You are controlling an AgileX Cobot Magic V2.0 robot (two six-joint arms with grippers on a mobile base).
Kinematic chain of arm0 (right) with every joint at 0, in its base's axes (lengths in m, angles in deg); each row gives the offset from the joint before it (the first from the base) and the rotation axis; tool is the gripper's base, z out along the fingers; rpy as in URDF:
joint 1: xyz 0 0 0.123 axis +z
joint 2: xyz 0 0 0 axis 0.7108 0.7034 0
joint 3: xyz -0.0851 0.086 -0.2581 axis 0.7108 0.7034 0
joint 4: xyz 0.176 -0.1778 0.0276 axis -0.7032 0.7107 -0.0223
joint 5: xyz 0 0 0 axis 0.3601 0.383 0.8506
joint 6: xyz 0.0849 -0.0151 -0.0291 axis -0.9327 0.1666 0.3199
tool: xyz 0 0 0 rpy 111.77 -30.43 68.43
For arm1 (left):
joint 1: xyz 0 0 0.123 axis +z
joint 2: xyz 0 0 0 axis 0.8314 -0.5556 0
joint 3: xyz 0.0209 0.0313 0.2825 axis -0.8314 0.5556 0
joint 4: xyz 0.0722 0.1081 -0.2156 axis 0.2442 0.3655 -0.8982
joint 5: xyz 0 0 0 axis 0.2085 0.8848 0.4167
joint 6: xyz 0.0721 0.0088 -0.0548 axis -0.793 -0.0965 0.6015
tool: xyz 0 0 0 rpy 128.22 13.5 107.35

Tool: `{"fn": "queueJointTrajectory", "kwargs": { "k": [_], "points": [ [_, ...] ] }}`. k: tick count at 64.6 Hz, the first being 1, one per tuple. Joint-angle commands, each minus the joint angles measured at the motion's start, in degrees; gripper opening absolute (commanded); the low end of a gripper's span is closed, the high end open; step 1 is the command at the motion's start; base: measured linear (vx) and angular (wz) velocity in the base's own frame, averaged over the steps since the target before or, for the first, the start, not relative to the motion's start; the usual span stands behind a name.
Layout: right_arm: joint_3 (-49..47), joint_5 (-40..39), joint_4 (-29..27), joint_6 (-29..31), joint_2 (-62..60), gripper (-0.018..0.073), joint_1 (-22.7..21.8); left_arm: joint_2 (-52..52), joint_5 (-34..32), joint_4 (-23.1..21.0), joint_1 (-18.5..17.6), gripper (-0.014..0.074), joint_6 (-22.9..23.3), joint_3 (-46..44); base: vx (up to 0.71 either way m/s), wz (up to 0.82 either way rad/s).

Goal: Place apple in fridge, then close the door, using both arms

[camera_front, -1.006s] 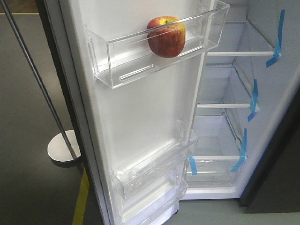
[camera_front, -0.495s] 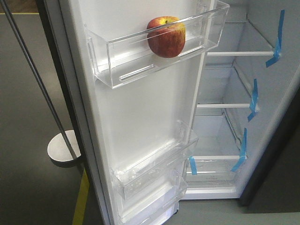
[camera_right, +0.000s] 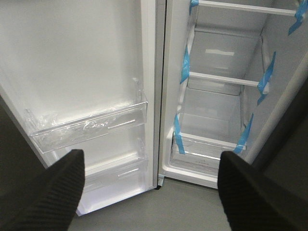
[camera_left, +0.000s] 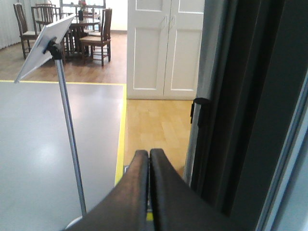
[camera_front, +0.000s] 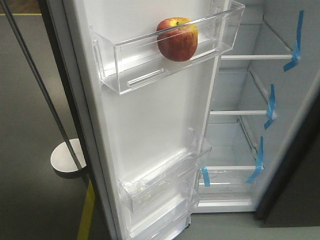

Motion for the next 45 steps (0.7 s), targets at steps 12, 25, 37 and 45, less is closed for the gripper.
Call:
{"fn": "queueJointTrajectory", "kwargs": {
  "k": [12, 25, 37, 45],
  "points": [
    [-1.21, -3.43, 0.66, 0.3, 0.69, 0.0544, -0.22, -2.59, -1.62, -1.96, -0.51, 0.0272, -2.54, -3.95, 0.0, 0.0],
    [-1.21, -3.42, 0.66, 0.3, 0.69, 0.0544, -0.22, -4.62, -2.02, -2.01, -0.51, 0.0653, -2.63, -4.12, 0.0, 0.0],
    [-1.21, -3.42, 0.66, 0.3, 0.69, 0.0544, -0.22, -6.38, -3.85, -2.41, -0.51, 0.0722, -0.96, -4.12, 0.0, 0.0],
    [-1.21, -3.42, 0.66, 0.3, 0.69, 0.0544, -0.22, -10.32, -8.76, -2.01, -0.51, 0.0683, 1.91, -6.47, 0.0, 0.0]
  ]
}}
